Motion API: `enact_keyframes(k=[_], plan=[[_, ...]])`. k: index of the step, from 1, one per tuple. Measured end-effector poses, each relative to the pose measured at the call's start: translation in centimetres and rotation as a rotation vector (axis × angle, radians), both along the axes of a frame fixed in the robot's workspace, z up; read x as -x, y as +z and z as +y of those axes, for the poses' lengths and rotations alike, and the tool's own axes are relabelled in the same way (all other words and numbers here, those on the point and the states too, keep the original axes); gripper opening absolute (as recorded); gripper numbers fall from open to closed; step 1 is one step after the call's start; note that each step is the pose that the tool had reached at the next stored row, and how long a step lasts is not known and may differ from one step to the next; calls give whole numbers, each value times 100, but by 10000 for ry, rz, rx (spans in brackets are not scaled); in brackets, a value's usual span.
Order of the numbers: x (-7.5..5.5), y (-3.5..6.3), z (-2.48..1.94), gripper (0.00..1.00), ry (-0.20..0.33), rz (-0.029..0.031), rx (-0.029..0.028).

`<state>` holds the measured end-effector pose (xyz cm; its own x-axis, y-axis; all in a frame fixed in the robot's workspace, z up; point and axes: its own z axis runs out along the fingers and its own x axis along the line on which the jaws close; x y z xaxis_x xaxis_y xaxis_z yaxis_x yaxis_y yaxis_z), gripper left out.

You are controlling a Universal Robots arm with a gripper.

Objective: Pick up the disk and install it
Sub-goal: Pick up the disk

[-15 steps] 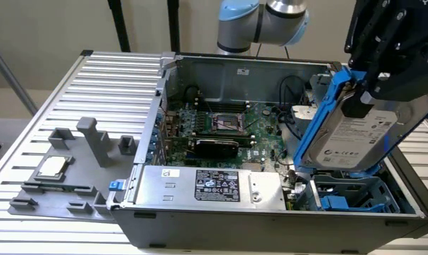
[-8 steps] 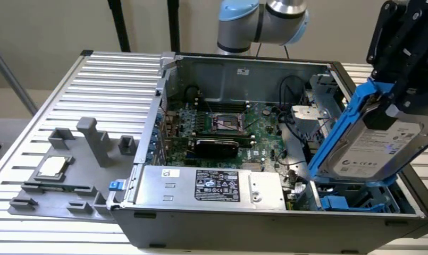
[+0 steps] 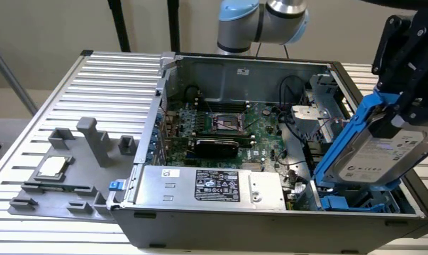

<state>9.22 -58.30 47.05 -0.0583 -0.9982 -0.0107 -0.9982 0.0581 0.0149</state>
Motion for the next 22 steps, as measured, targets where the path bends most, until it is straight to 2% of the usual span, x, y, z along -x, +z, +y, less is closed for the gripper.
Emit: enact_keyframes(k=[7, 22], plan=[[-139, -55, 11, 0, 168, 0, 2], [-140, -56, 10, 0, 179, 3, 1]])
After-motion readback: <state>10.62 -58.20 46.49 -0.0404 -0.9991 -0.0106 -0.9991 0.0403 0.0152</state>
